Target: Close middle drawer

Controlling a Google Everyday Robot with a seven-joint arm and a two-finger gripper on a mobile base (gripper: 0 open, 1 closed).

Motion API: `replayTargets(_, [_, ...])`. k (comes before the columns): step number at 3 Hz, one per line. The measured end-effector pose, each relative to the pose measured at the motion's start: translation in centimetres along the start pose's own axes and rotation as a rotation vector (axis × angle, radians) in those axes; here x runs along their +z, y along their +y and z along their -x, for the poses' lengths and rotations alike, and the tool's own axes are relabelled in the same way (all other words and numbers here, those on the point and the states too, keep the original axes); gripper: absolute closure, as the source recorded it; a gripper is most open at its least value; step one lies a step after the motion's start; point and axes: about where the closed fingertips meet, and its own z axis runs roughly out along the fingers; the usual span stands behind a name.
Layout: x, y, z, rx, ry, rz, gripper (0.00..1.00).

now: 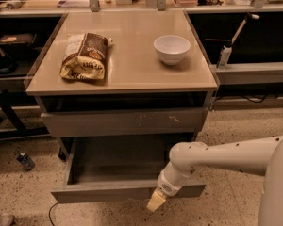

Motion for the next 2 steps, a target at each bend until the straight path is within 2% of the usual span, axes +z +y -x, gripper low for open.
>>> replayTargets(1, [0.0, 0.0, 0.0, 0.0, 0.0, 0.0, 0.0])
replayTargets(2, [0.01, 0.0, 0.0, 0.0, 0.0, 0.0, 0.0])
